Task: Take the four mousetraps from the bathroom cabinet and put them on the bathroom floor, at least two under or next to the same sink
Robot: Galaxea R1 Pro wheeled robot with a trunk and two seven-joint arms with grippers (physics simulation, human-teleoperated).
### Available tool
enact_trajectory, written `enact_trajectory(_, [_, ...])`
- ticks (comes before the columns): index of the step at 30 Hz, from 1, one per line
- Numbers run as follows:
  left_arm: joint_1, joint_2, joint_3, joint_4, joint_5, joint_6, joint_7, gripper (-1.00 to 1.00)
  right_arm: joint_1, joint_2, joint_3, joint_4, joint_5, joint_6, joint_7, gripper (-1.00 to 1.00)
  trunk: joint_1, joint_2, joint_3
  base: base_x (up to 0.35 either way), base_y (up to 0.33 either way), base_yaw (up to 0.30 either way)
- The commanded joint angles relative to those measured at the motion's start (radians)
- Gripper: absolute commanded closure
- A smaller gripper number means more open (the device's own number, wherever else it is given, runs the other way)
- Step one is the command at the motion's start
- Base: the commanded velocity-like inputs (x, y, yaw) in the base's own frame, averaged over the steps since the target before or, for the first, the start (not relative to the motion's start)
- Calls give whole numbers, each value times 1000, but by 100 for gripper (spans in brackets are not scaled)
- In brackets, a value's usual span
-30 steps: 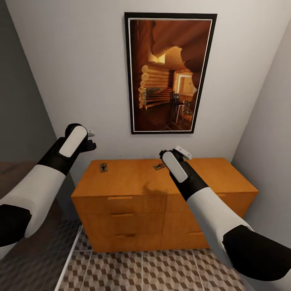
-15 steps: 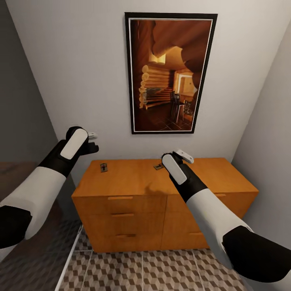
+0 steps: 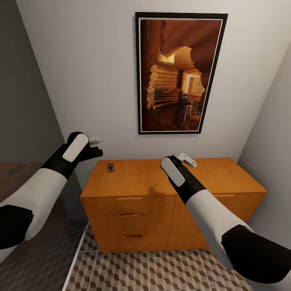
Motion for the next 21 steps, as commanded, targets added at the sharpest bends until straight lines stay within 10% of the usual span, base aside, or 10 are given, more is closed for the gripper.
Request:
enact_trajectory(1, [-1,2,-5,-1,10,-1,7,-100,-1,0,3,0,-2,10,-6,-100,0,-1,-2,5,34,0])
enact_trajectory(21, [-1,-23,-11,7,11,-7,-5,-100,-1,1,41,3,-4,6,-7,-100,0,-1,-2,156,7,0])
